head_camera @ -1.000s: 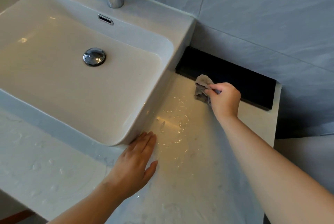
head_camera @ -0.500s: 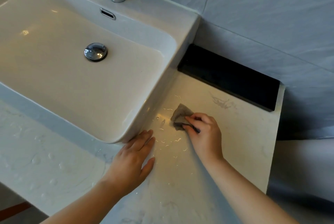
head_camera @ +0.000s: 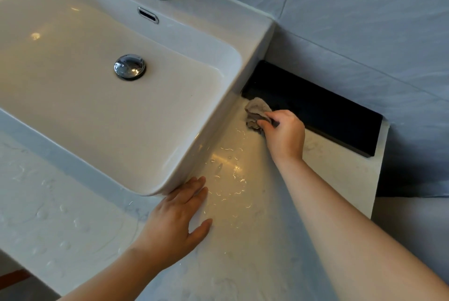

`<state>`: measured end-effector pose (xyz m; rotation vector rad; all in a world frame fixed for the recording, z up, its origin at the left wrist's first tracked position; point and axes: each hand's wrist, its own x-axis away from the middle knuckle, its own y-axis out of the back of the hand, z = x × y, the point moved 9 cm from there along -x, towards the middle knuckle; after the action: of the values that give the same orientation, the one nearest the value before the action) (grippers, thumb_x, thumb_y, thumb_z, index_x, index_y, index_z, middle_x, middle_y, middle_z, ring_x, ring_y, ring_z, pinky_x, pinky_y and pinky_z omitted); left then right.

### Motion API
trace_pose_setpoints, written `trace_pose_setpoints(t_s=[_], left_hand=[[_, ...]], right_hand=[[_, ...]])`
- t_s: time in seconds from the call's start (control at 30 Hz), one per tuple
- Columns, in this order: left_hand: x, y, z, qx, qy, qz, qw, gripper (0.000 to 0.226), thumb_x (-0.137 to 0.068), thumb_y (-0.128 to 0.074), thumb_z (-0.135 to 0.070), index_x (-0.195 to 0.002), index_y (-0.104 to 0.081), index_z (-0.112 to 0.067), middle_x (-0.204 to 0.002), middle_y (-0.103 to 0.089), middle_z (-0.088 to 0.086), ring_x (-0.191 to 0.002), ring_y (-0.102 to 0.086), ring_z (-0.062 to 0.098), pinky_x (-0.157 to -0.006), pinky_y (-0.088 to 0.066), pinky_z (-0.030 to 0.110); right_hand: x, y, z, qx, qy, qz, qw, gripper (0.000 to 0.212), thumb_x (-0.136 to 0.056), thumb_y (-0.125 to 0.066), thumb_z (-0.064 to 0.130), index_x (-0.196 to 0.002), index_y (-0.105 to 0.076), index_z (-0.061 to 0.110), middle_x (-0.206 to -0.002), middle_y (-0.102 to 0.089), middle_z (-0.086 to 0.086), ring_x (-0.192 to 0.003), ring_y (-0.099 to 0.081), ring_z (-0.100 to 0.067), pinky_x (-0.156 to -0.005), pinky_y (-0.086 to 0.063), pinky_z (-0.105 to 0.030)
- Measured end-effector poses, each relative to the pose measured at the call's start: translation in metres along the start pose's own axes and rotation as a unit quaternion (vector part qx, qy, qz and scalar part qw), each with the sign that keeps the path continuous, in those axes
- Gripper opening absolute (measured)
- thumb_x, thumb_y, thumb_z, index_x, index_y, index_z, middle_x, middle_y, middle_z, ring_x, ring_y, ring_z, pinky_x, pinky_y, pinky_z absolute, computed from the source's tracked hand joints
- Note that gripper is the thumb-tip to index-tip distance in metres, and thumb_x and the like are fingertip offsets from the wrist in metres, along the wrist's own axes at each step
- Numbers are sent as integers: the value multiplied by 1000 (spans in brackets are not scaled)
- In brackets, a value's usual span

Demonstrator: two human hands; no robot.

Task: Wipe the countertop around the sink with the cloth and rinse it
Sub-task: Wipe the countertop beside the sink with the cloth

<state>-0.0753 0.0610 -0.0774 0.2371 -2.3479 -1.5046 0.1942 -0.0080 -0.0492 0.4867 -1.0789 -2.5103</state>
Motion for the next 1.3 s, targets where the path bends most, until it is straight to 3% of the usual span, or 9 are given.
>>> trace_pose_setpoints(t_s=[0.13,0.27,0.43,0.53,0.63,0.83,1.0,1.17,1.3], left_hand=[[0,1,-1,-10,6,-7,1000,64,-82,-43,-63,-132,-55,-23,-144,-45,-10,-130,-45,11,-105,-31,33],[1,1,-3,-25,-7,-7,1000,65,-81,-44,-62,-130,-56,-21,-142,-47,-6,-127,-49,15,-103,-33,34],[1,1,-3,-16,-4,2,1000,67,-82,-44,-61,-133,-54,-20,-143,-46,-4,-129,-47,16,-105,-31,35],[3,2,-4,-16,-22,13,1000,69,-83,-40,-62,-136,-50,-20,-146,-43,-5,-132,-43,15,-106,-33,33],[9,5,3,46,-9,15,999,74,-83,-30,-66,-144,-37,-26,-150,-32,-13,-138,-31,8,-109,-25,23],[35,19,19,27,-8,-18,999,54,-89,-40,-56,-123,-63,-20,-119,-63,-7,-112,-58,13,-97,-38,21],[49,21,40,3,32,-43,999,53,-88,-40,-53,-122,-63,-19,-120,-62,-3,-111,-56,15,-95,-39,23],[56,16,47,9,24,-50,998,54,-89,-44,-50,-129,-58,-17,-130,-54,-3,-122,-48,16,-101,-41,29],[57,14,48,11,14,-51,999,55,-88,-46,-50,-131,-57,-18,-131,-53,-2,-123,-47,17,-101,-43,30]], right_hand=[[9,-12,0,35,9,9,999,28,-84,-68,24,-111,-71,17,-104,-64,0,-99,-53,-18,-76,-37,-20],[40,-17,13,29,57,48,997,26,-83,-70,24,-108,-73,18,-100,-64,3,-94,-51,-15,-70,-28,-5],[78,-18,21,0,70,76,995,25,-79,-74,20,-104,-74,18,-96,-64,4,-89,-52,-15,-73,-40,-20],[92,-20,24,-20,61,114,991,24,-77,-75,19,-102,-75,20,-95,-64,6,-90,-54,-15,-75,-45,-22],[98,-14,23,-69,28,152,986,17,-75,-76,15,-92,-76,20,-88,-64,9,-85,-59,-12,-74,-48,-21],[50,28,38,-77,16,40,996,15,-77,-75,15,-92,-76,16,-85,-65,4,-76,-58,-10,-63,-38,-5],[-7,1,37,-1,25,19,1000,17,-81,-69,21,-96,-75,16,-90,-64,-5,-87,-58,-22,-67,-39,-25],[-6,-42,26,68,1,39,997,28,-87,-63,31,-111,-69,18,-112,-58,-6,-105,-49,-28,-79,-39,-29],[12,-49,32,66,19,49,996,32,-88,-62,41,-107,-71,16,-113,-57,-2,-108,-46,-24,-79,-38,-27]])
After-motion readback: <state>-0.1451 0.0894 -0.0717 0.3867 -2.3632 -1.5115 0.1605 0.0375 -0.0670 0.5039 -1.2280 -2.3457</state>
